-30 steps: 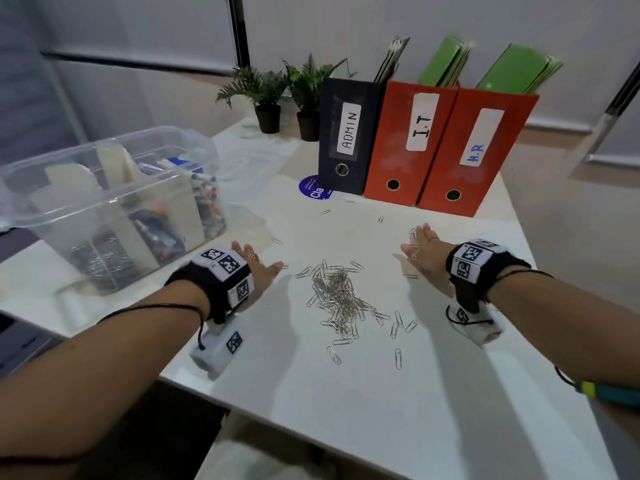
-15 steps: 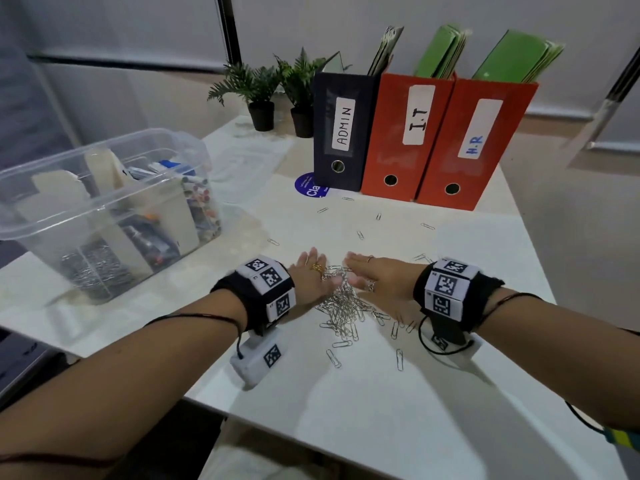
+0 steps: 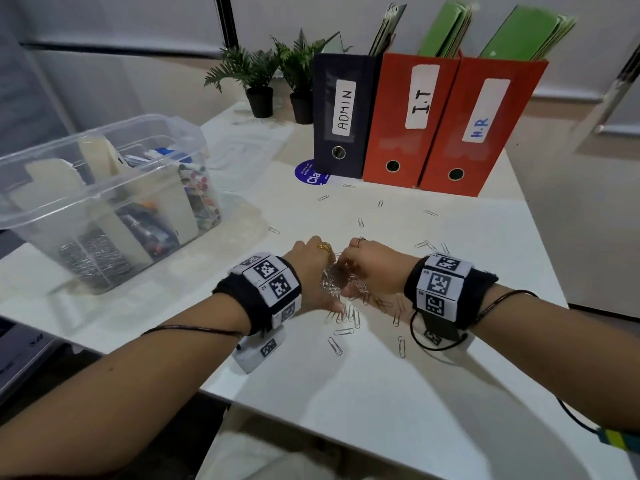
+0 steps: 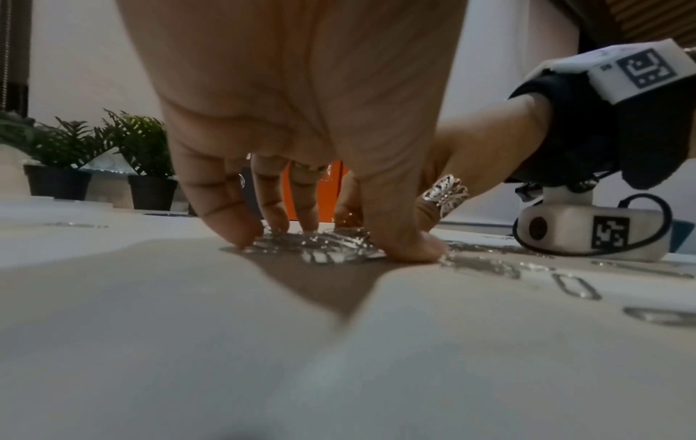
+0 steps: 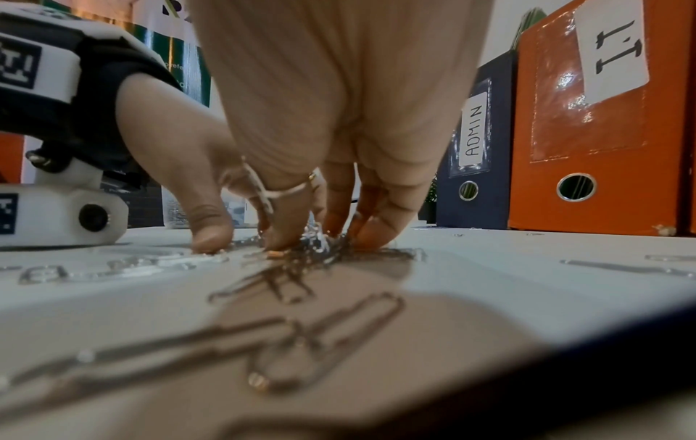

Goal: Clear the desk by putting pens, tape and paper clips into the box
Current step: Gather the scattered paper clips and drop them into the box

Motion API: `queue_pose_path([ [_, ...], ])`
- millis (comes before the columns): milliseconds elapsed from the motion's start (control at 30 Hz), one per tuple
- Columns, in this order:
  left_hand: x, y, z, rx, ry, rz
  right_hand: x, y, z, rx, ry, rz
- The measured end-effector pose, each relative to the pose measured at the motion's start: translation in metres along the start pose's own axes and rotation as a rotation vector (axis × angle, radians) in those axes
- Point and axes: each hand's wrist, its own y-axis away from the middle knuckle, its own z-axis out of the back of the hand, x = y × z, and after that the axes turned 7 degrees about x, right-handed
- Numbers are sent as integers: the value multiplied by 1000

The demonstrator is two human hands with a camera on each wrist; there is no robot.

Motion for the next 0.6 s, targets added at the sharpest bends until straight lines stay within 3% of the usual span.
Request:
queue_pose_path([
  [133, -3, -7, 5, 17, 36, 45, 0, 2, 1, -20, 12, -27],
  [333, -4, -13, 8, 75, 44, -16, 1, 3, 2, -56, 29, -53],
  [600, -6, -14, 10, 28, 16, -72, -2, -2, -3, -57, 46, -86],
])
